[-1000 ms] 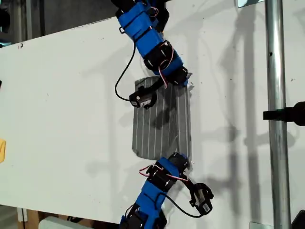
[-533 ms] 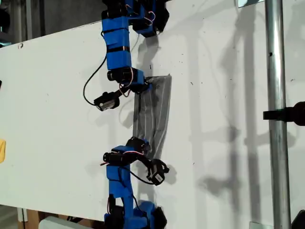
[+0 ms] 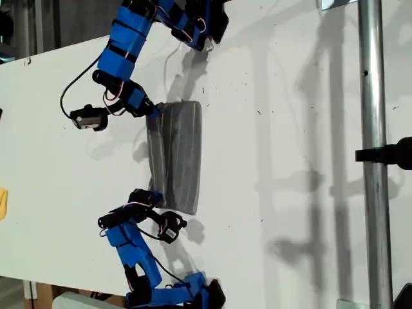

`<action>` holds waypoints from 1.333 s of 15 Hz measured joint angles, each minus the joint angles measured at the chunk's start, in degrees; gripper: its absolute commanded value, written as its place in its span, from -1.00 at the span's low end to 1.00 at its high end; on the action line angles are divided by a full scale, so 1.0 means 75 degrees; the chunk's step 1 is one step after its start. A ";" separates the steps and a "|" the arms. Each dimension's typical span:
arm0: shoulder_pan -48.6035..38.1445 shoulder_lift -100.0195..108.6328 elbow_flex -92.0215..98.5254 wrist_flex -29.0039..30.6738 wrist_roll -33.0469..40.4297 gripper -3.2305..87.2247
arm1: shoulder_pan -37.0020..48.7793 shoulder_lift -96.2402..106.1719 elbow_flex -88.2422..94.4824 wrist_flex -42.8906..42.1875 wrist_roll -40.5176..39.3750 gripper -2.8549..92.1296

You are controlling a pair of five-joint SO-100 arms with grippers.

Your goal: Grasp corners of a towel and fold twice.

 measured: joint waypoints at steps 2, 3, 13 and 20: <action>0.0305 0.0258 0.0340 0.0070 -0.0152 -0.99 | -0.0586 0.0070 0.0527 -0.0012 0.0480 -0.94; 0.0609 0.0445 0.0551 0.0070 -0.0281 -0.99 | -0.0949 0.0199 0.0809 -0.0035 0.0809 -0.94; 0.1711 0.0563 0.3281 -0.1570 -0.1664 -0.99 | -0.1957 -0.0270 0.2660 -0.1805 0.2086 -0.94; 0.1195 0.0012 0.3117 -0.1734 -0.1336 -0.99 | -0.2215 -0.0797 0.2648 -0.1582 0.2566 -0.94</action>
